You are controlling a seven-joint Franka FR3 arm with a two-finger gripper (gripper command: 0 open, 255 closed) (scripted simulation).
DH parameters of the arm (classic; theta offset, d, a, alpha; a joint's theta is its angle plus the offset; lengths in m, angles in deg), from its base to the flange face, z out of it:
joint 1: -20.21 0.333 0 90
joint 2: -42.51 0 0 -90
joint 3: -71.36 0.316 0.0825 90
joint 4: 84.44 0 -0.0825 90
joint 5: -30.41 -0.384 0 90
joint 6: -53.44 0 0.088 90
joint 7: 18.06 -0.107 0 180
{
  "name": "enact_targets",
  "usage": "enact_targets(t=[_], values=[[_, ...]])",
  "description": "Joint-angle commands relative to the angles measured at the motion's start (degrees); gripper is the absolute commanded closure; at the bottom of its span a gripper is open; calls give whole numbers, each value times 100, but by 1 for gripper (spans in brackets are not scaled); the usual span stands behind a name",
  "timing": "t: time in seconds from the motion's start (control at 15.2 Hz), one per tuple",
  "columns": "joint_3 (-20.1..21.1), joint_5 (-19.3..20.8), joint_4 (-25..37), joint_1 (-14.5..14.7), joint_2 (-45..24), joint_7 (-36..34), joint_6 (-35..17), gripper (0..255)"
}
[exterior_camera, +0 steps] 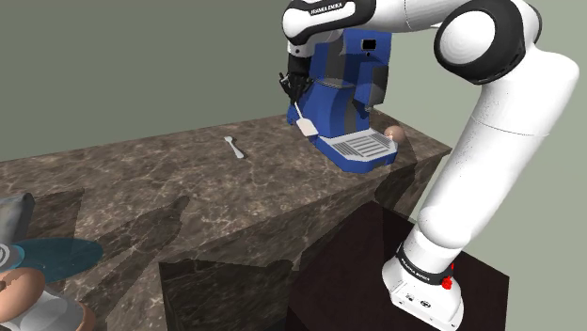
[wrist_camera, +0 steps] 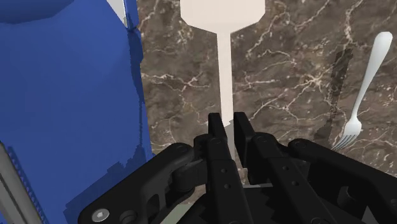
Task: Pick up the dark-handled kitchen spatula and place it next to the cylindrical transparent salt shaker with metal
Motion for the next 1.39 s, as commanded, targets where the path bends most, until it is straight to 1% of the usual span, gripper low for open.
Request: enact_targets(t=[0.0,0.92,1.32], values=[[2,1,136,3,13,-5,152,255],[0,-6,1326,0,-73,7,1256,255],[351,67,448,372,647,-723,1107,255]])
